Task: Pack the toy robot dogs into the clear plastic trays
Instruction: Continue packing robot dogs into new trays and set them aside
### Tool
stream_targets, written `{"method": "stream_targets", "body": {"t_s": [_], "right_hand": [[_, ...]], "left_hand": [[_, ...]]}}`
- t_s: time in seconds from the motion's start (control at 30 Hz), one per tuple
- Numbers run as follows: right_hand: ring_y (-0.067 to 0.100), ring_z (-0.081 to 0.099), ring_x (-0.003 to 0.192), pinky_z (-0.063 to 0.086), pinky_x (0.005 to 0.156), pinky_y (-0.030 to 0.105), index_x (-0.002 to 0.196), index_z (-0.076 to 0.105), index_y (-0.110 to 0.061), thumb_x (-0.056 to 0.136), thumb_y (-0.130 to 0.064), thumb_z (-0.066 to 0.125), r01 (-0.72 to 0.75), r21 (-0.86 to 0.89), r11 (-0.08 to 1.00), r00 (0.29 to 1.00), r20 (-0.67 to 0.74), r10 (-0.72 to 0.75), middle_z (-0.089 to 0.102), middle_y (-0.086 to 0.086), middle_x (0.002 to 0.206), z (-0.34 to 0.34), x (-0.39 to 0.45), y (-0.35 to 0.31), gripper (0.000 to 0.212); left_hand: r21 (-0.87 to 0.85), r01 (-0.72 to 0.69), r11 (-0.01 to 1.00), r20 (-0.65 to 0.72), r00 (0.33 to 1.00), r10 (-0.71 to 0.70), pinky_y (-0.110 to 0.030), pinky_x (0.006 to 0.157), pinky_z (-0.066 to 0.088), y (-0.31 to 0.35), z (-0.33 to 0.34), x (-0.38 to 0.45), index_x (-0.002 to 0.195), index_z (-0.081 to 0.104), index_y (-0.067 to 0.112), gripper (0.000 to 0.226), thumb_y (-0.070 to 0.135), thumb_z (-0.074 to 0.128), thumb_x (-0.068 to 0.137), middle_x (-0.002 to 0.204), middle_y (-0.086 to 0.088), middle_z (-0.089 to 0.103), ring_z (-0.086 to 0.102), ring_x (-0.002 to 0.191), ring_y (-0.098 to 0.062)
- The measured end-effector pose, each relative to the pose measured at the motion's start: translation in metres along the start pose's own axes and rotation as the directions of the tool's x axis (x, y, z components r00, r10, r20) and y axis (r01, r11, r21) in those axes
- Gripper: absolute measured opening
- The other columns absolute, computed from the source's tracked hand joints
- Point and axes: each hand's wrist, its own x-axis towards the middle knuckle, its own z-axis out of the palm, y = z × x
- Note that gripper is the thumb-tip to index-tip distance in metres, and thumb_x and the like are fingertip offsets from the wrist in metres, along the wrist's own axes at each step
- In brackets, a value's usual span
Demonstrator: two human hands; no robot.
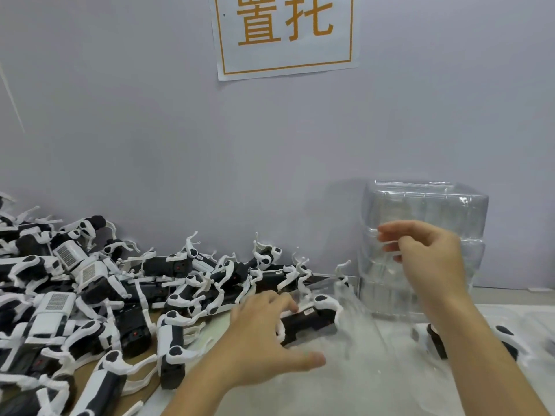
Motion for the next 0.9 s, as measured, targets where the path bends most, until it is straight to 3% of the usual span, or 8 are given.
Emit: {"method": "stream_targets", "body": {"t_s": [0.1, 0.2, 0.3, 0.37, 0.47, 0.67, 0.77, 0.9], "right_hand": [[0.004, 0.065, 0.062, 0.047, 0.054, 0.01, 0.075, 0.075, -0.022, 0.082, 0.011, 0.04, 0.017, 0.012, 1.0, 0.999, 0.034, -0.017, 0.074, -0.006, 0.072, 0.001, -0.001, -0.005, 0.048], [0.002, 0.063, 0.06, 0.047, 0.054, 0.01, 0.078, 0.075, -0.02, 0.083, 0.012, 0.041, 0.018, 0.01, 1.0, 0.995, 0.094, -0.019, 0.073, -0.006, 0.071, 0.008, -0.005, -0.006, 0.047], [0.001, 0.063, 0.061, 0.046, 0.054, 0.01, 0.079, 0.075, -0.021, 0.084, 0.011, 0.043, 0.011, -0.049, 0.999, 0.987, 0.162, -0.003, 0.073, -0.006, 0.071, 0.014, -0.009, -0.002, 0.046], [0.003, 0.065, 0.066, 0.049, 0.056, 0.012, 0.08, 0.075, -0.025, 0.084, 0.009, 0.045, 0.011, -0.12, 0.993, 0.972, 0.236, 0.018, 0.073, -0.007, 0.072, 0.016, -0.012, 0.001, 0.046], [-0.001, 0.067, 0.079, 0.051, 0.067, 0.011, 0.088, 0.077, -0.03, 0.088, -0.002, 0.053, 0.064, -0.302, 0.951, 0.9, 0.43, 0.076, 0.074, -0.015, 0.08, 0.026, -0.02, 0.004, 0.037], [0.004, 0.054, 0.118, 0.04, 0.093, 0.023, 0.124, 0.065, -0.035, 0.096, -0.025, 0.049, 0.279, -0.529, 0.802, 0.621, 0.736, 0.269, 0.06, -0.016, 0.131, 0.065, -0.055, 0.018, 0.034], [0.014, 0.05, 0.123, 0.034, 0.102, 0.036, 0.123, 0.063, -0.036, 0.097, -0.023, 0.044, 0.312, -0.647, 0.696, 0.693, 0.656, 0.298, 0.062, -0.01, 0.123, 0.067, -0.055, 0.022, 0.034], [0.023, 0.059, 0.108, 0.048, 0.092, 0.034, 0.116, 0.067, -0.033, 0.09, -0.018, 0.044, 0.233, -0.683, 0.693, 0.799, 0.54, 0.264, 0.068, -0.001, 0.108, 0.058, -0.048, 0.022, 0.037]], "left_hand": [[0.266, -0.062, 0.962, 0.077, 0.996, 0.043, -0.044, 0.12, 0.004, 0.005, 0.016, 0.001, 0.13, 0.04, 0.044, 0.093, 0.091, 0.055, 0.051, 0.142, 0.015, 0.029, 0.014, 0.138, -0.009], [0.125, -0.098, 0.987, 0.102, 0.991, 0.086, -0.043, 0.121, -0.014, 0.005, 0.023, 0.001, 0.138, 0.039, 0.046, 0.102, 0.096, 0.052, 0.05, 0.156, 0.024, 0.017, -0.01, 0.146, 0.006], [-0.008, -0.06, 0.998, -0.086, 0.995, 0.059, -0.028, 0.118, 0.011, 0.005, 0.019, 0.002, 0.119, 0.055, 0.045, 0.074, 0.093, 0.037, 0.066, 0.133, 0.036, 0.034, 0.016, 0.131, 0.02], [0.093, 0.06, 0.994, -0.292, 0.956, -0.03, -0.023, 0.092, 0.038, 0.007, 0.017, 0.003, 0.094, 0.054, 0.038, 0.038, 0.073, 0.042, 0.085, 0.104, 0.025, 0.045, 0.042, 0.105, 0.004], [0.15, 0.325, 0.934, -0.451, 0.863, -0.228, -0.028, 0.061, 0.036, 0.007, 0.009, 0.002, 0.075, 0.039, 0.028, 0.032, 0.054, 0.043, 0.093, 0.079, 0.011, 0.048, 0.046, 0.072, -0.009], [0.06, 0.36, 0.931, -0.289, 0.899, -0.329, -0.029, 0.061, 0.039, 0.002, 0.012, 0.003, 0.08, 0.043, 0.026, 0.027, 0.049, 0.052, 0.091, 0.08, 0.008, 0.055, 0.052, 0.073, -0.012], [-0.158, 0.229, 0.961, -0.135, 0.959, -0.25, -0.021, 0.059, 0.045, 0.0, 0.012, 0.007, 0.088, 0.057, 0.03, 0.01, 0.039, 0.062, 0.088, 0.08, 0.005, 0.064, 0.06, 0.072, -0.009], [-0.397, 0.137, 0.908, 0.059, 0.991, -0.123, -0.025, 0.091, 0.054, -0.001, 0.02, 0.009, 0.108, 0.061, 0.037, 0.021, 0.03, 0.066, 0.089, 0.112, 0.016, 0.064, 0.065, 0.093, 0.01]]}}
